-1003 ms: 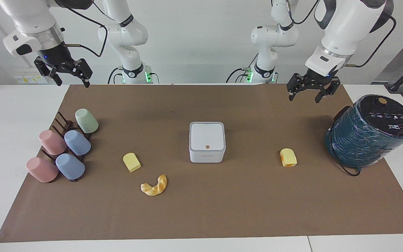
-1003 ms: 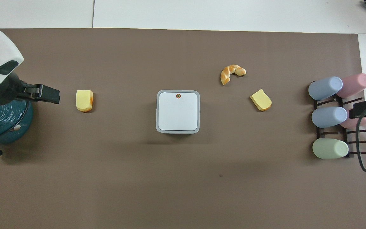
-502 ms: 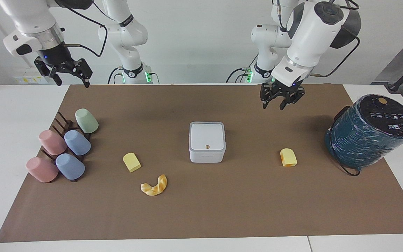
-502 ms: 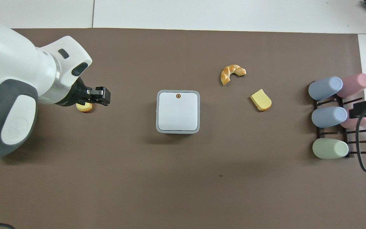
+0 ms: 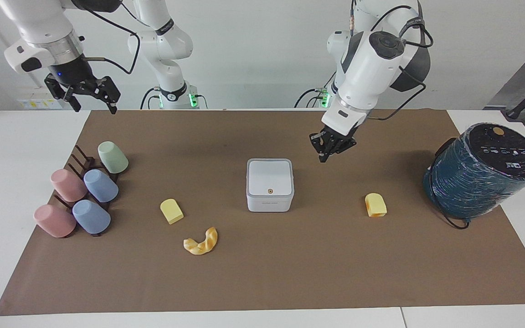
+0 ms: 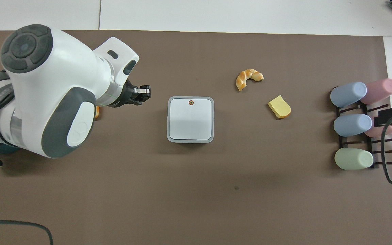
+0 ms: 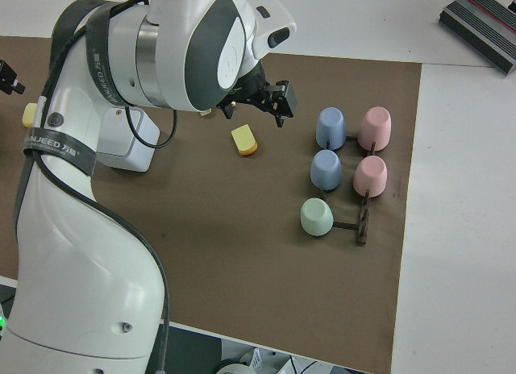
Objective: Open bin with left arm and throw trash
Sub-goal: 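Reach the left gripper over to the white bin lid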
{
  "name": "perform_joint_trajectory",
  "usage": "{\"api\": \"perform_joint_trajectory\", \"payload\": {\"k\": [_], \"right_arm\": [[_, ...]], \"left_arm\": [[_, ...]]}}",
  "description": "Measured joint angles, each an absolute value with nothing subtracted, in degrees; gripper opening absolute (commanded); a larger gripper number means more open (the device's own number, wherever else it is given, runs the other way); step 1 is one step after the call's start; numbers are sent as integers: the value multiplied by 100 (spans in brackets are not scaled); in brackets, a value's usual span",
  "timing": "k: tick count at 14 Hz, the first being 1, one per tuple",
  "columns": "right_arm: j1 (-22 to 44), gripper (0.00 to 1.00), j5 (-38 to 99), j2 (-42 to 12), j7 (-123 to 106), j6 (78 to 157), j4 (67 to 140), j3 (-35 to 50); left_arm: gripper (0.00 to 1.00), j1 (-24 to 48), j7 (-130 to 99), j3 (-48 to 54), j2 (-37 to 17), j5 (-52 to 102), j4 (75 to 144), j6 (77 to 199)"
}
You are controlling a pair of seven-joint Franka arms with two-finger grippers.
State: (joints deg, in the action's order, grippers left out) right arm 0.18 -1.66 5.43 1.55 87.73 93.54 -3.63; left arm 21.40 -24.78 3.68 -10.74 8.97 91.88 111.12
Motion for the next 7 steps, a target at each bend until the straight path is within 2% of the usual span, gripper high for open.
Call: {"api": "perform_joint_trajectory", "payload": {"k": [7], "right_arm": [[18,100,-166,543,155,8773,9354,-363]], "left_arm": [[0,2581,-3368,373,-1374,947,9245,12055]]}}
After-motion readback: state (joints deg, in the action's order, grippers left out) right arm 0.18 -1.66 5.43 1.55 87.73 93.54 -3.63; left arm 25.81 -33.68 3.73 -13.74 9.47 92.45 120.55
